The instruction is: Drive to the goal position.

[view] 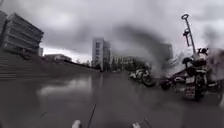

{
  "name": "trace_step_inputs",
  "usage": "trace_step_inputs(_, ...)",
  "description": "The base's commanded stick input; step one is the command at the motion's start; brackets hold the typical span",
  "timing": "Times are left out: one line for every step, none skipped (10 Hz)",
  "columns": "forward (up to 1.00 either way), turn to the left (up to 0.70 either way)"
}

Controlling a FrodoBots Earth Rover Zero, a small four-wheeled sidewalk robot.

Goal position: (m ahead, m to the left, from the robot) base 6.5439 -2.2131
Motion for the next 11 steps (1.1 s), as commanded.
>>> trace_step_inputs(0.70, 0.00)
trace_step_inputs(0.70, 0.00)
trace_step_inputs(0.70, 0.00)
trace_step_inputs(0.70, 0.00)
trace_step_inputs(0.70, -0.12)
trace_step_inputs(0.70, -0.29)
trace_step_inputs(0.70, -0.03)
trace_step_inputs(0.70, 0.00)
trace_step_inputs(0.70, 0.00)
trace_step_inputs(0.70, 0.00)
trace_step_inputs(0.70, 0.00)
